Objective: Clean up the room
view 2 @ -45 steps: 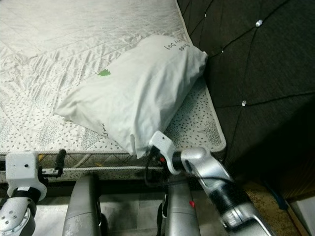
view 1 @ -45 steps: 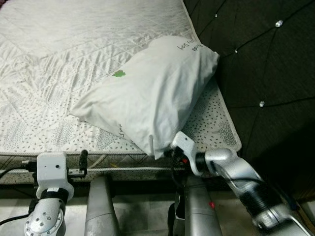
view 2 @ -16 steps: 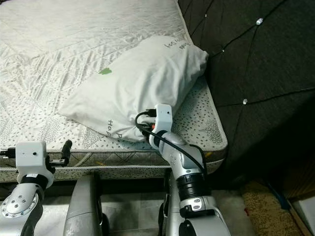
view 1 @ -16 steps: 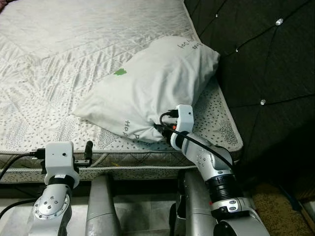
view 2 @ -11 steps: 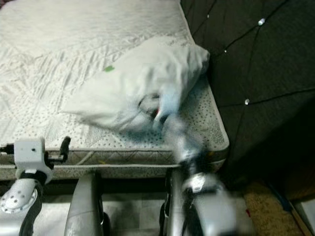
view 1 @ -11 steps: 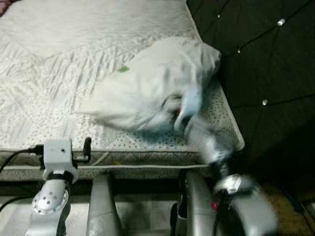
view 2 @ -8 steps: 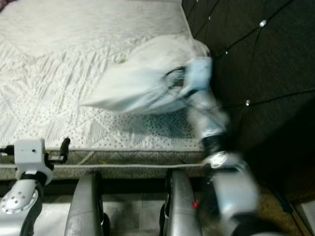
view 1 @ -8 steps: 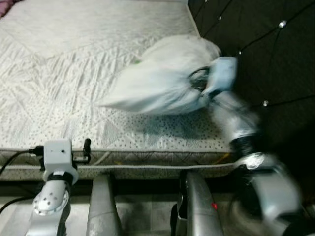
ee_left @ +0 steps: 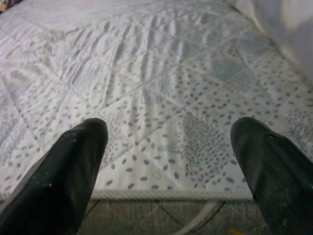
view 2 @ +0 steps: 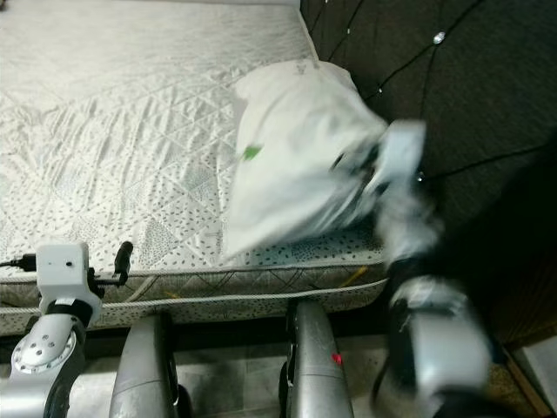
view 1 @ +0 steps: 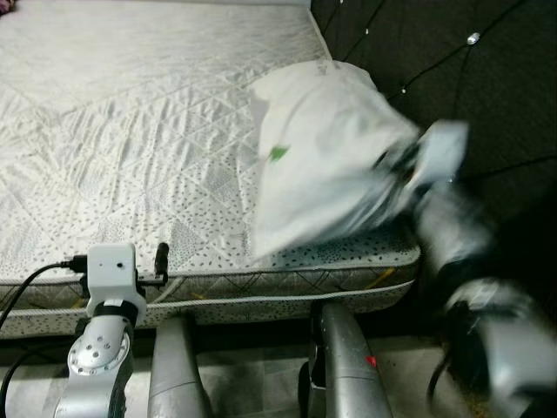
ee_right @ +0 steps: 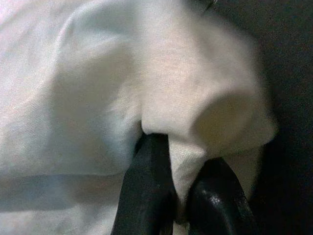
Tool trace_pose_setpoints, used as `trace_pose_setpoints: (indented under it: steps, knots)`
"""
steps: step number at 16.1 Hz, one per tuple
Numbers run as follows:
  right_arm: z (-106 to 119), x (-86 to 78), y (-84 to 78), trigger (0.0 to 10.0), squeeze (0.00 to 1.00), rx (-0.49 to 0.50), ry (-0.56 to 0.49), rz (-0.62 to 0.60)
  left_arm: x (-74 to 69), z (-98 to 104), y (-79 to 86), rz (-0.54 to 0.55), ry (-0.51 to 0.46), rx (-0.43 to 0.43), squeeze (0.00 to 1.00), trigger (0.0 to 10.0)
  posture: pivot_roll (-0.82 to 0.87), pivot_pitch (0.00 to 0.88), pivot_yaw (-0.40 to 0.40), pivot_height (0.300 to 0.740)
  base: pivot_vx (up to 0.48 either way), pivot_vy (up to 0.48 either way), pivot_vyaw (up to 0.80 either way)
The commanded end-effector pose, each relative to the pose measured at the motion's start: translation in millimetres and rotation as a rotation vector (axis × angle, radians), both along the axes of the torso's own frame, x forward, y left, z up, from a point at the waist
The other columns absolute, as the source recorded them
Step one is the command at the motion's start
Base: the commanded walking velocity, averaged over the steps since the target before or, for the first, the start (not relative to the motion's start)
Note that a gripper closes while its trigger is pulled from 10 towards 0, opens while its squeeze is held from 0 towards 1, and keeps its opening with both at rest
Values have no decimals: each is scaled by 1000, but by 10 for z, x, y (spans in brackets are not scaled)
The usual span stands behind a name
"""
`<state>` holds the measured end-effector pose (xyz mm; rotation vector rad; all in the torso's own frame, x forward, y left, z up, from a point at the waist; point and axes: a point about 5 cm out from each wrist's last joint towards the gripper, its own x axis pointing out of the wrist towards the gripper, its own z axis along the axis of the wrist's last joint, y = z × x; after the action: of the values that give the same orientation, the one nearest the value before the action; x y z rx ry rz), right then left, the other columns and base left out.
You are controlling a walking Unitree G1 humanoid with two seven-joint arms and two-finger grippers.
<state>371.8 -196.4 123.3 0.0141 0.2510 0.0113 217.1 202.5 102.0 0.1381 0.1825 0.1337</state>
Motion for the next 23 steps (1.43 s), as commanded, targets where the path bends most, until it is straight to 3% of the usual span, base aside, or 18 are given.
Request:
trace_pose_setpoints:
  steps: [1, 4, 6, 7, 8, 10, 11, 14, 17, 19, 21, 23]
  knots:
    - [127, 31, 162, 0, 0, 1, -49, 84, 2, -25, -10, -6, 10, 6, 0, 10000, 70, 2, -33, 543, 0, 0, 0]
    - [-248, -365, 516, 0, 0, 45, 36, 196, 46, -28, -18, -11, 6, 4, 0, 10000, 52, 3, -33, 543, 0, 0, 0]
    - [-312, -535, 690, 0, 0, 101, 78, 246, 67, -37, -34, -10, 4, -1, 0, 10000, 47, 2, -33, 543, 0, 0, 0]
    - [-291, -516, 704, 0, 0, 162, 107, 226, 73, -46, -56, -14, 5, -4, 0, 10000, 42, 2, -32, 543, 0, 0, 0]
    - [-146, -325, 535, 0, 0, 156, 75, 148, 69, -53, -71, -19, 4, -6, 0, 10000, 40, 0, -34, 543, 0, 0, 0]
    - [62, -106, 205, 0, 0, 106, 1, 1, 74, -59, -63, -17, 5, -5, 0, 10000, 41, 0, -42, 543, 0, 0, 0]
    - [133, -69, 109, 0, 0, 99, -17, -47, 78, -59, -58, -17, 5, -4, 0, 10000, 42, 0, -43, 543, 0, 0, 0]
    - [485, 74, -457, 0, 0, 76, -117, -293, 79, -59, -42, -7, 0, -1, 0, 10000, 47, 0, -48, 543, 0, 0, 0]
    - [705, 76, -754, 0, 0, 37, -203, -434, 52, -66, -54, -11, 5, -2, 0, 10000, 50, 0, -28, 543, 0, 0, 0]
    - [697, 51, -838, 0, 0, 19, -220, -472, 62, -60, -42, -12, 5, 2, 0, 10000, 48, 0, -26, 543, 0, 0, 0]
    - [450, -27, -764, 0, 0, -5, -164, -453, 89, -47, -40, -12, 0, 4, 0, 10000, 46, 0, -27, 543, 0, 0, 0]
    - [-71, -308, -487, 0, 0, -3, -40, -398, 80, -51, -48, -13, 0, 4, 0, 10000, 42, 5, -24, 543, 0, 0, 0]
